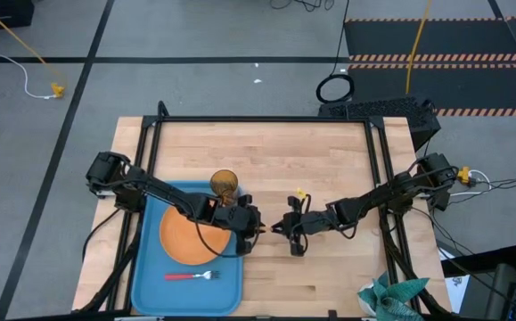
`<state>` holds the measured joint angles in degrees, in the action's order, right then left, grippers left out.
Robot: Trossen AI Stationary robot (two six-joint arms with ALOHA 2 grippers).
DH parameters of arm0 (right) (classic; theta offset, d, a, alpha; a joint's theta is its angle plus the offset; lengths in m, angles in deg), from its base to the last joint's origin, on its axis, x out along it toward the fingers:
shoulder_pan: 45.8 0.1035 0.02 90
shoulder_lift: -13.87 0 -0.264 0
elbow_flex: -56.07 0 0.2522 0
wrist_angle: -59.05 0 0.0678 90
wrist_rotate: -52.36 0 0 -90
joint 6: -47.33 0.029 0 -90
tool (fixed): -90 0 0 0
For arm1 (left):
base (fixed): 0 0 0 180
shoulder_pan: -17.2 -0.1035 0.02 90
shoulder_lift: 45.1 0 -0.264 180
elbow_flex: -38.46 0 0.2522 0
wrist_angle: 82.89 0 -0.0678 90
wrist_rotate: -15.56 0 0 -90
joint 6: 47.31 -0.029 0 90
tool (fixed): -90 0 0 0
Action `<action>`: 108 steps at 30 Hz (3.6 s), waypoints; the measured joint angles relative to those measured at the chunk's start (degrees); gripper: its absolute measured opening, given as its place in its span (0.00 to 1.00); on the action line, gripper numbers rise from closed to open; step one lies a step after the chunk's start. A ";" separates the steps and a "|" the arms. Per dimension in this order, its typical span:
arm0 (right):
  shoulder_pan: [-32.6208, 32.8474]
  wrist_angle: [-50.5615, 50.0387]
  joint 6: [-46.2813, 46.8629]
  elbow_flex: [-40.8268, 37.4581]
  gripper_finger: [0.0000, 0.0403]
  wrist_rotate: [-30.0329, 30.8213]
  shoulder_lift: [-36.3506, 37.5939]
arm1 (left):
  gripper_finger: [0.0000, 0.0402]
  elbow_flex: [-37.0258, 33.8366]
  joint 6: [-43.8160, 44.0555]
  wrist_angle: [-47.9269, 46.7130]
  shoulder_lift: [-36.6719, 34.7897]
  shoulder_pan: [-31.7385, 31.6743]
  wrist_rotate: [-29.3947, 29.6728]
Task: Pick and place plate/cup/fork/spoon on tray
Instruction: Put the yellow spoon on the blue tray
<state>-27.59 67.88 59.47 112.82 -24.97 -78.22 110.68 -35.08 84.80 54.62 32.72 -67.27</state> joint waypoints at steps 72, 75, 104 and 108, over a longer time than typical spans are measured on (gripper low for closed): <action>8.15 17.45 5.10 0.03 0.39 5.31 0.07 | 0.17 0.00 55.16 -28.51 -2.57 55.21 31.31; 8.15 17.46 5.16 0.02 0.39 5.31 0.07 | 0.17 0.00 55.83 -30.11 -2.55 55.68 30.89; 8.90 17.49 5.42 0.02 0.39 5.31 0.07 | 0.17 -0.20 57.40 -30.46 3.33 55.79 28.20; 8.90 17.49 5.44 0.02 0.39 5.29 0.07 | 0.17 -0.20 58.30 -30.75 3.33 55.88 27.45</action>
<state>-18.69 85.37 64.91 112.84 -19.68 -78.16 110.48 23.22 54.04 57.95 88.59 -39.82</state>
